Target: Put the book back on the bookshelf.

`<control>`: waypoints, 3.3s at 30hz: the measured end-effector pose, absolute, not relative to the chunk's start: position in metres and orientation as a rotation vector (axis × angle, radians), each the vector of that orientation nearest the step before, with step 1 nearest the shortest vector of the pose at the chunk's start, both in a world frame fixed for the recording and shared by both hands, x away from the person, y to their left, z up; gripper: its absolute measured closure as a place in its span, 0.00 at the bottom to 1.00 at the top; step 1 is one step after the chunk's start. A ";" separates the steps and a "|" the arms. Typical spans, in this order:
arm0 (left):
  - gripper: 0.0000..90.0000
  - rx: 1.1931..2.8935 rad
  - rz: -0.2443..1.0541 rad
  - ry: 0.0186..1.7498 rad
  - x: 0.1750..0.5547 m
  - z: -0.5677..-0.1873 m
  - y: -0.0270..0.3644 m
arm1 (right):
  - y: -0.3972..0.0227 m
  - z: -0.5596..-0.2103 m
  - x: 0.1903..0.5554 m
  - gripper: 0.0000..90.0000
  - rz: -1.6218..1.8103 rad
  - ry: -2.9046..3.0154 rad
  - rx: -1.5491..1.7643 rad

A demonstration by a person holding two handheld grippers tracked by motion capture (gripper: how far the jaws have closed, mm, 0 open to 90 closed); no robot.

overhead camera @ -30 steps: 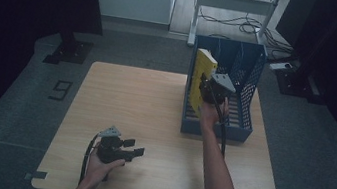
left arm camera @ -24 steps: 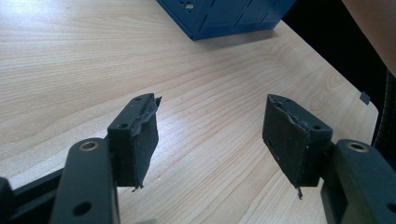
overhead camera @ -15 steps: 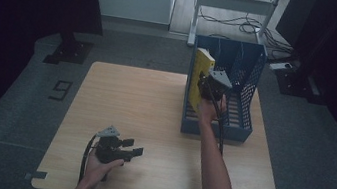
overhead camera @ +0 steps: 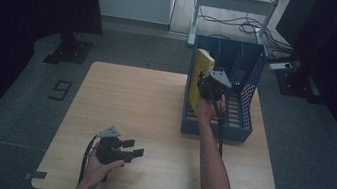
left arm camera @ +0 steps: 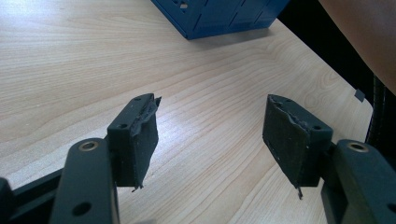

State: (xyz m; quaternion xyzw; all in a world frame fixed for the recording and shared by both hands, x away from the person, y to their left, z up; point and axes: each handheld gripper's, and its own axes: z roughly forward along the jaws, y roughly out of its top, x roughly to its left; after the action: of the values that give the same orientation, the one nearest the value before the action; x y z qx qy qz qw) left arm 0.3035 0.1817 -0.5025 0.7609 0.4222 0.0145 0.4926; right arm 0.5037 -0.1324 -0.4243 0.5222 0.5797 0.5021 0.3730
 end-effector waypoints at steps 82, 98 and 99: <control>0.39 1.930 0.012 1.014 0.303 -0.514 0.166 | -0.136 -0.425 0.482 0.78 1.255 1.679 1.281; 0.39 1.929 0.019 1.019 0.304 -0.515 0.167 | -0.134 -0.424 0.481 0.83 1.203 1.666 1.286; 0.39 1.929 0.019 1.019 0.304 -0.515 0.167 | -0.133 -0.424 0.481 0.83 1.201 1.663 1.288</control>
State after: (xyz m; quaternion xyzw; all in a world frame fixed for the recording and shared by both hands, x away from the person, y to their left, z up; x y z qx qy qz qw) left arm 0.3038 0.1669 -0.5149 0.7843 0.4143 0.0078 0.4617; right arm 0.4810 -0.1333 -0.4237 0.4977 0.6427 0.4641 0.3520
